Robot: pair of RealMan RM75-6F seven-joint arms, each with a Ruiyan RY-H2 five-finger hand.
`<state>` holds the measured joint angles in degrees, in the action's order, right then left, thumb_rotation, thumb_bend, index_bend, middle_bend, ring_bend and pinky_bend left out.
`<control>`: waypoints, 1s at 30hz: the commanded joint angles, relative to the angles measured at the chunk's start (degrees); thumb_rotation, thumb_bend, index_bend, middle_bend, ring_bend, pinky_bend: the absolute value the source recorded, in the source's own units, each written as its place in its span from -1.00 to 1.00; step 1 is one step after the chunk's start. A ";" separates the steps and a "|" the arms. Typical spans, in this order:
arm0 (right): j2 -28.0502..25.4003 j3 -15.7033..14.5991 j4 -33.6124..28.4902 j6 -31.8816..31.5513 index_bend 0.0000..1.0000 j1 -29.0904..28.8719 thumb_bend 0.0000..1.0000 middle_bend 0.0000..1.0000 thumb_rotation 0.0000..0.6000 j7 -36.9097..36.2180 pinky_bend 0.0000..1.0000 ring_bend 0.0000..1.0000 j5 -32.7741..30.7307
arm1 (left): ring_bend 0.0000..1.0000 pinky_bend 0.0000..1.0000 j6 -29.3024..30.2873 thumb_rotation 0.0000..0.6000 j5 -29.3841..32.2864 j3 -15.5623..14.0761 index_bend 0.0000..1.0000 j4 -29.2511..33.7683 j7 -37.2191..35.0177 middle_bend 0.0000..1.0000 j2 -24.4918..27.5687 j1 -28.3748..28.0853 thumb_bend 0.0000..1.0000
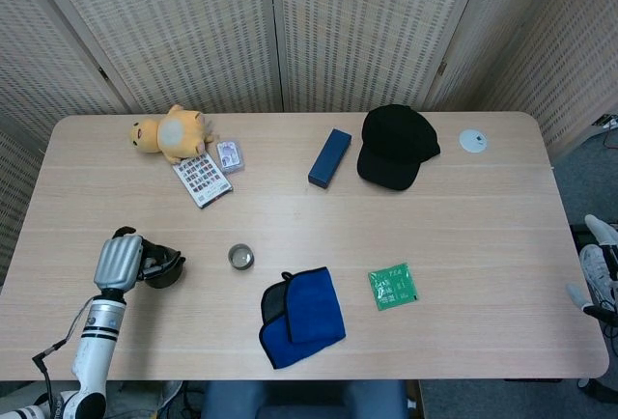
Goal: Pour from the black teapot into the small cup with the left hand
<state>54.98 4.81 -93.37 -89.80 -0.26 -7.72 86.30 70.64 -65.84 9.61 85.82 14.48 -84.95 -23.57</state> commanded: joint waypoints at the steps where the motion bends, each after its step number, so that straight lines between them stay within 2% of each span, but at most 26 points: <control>1: -0.01 0.03 -0.04 -0.03 -0.96 -0.01 -0.63 -0.70 1.00 0.02 -1.00 -1.00 0.02 | 0.94 -0.46 0.98 -0.56 -0.04 0.33 1.00 -0.21 0.57 1.00 -0.36 0.21 -0.57; 3: -0.04 0.02 -0.08 0.00 -0.96 -0.01 -0.63 -0.70 1.00 0.05 -1.00 -1.00 0.03 | 0.95 -0.43 1.74 -0.42 -0.24 0.49 1.00 -0.45 0.96 1.00 -0.74 0.30 -0.50; 8: -0.13 0.00 -0.15 -0.23 -0.96 0.14 -0.63 -0.70 1.00 -0.01 -1.00 -1.00 0.05 | 0.95 -0.37 3.02 0.11 -0.80 0.84 1.00 -1.07 1.25 1.00 -1.51 0.45 -0.37; 10: -0.15 -0.03 -0.10 -0.36 -0.96 0.27 -0.63 -0.70 1.00 -0.10 -1.00 -1.00 0.00 | 0.96 -0.37 3.21 0.21 -1.08 0.89 1.00 -1.24 1.21 1.00 -1.63 0.45 -0.35; 16: -0.19 -0.15 -0.06 -0.57 -0.96 0.51 -0.63 -0.70 1.00 -0.14 -1.00 -1.00 0.08 | 0.96 -0.34 3.77 0.22 -2.05 1.10 1.00 -1.60 0.63 1.00 -1.93 0.45 -0.28; 21: -0.26 -0.20 -0.11 -0.65 -0.96 0.59 -0.63 -0.70 1.00 -0.08 -1.00 -1.00 0.18 | 0.96 -0.32 4.03 0.34 -3.19 1.00 1.00 -1.37 0.24 1.00 -1.72 0.40 -0.25; 30: -0.13 -0.25 0.05 -0.59 -0.96 0.70 -0.63 -0.70 1.00 -0.05 -1.00 -1.00 0.03 | 0.96 -0.29 4.30 0.41 -4.67 0.93 1.00 -0.94 0.46 1.00 -1.52 0.13 -0.20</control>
<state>54.84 4.56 -93.31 -90.39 0.45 -7.77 86.32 74.92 -70.49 10.55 84.86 14.92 -86.49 -23.42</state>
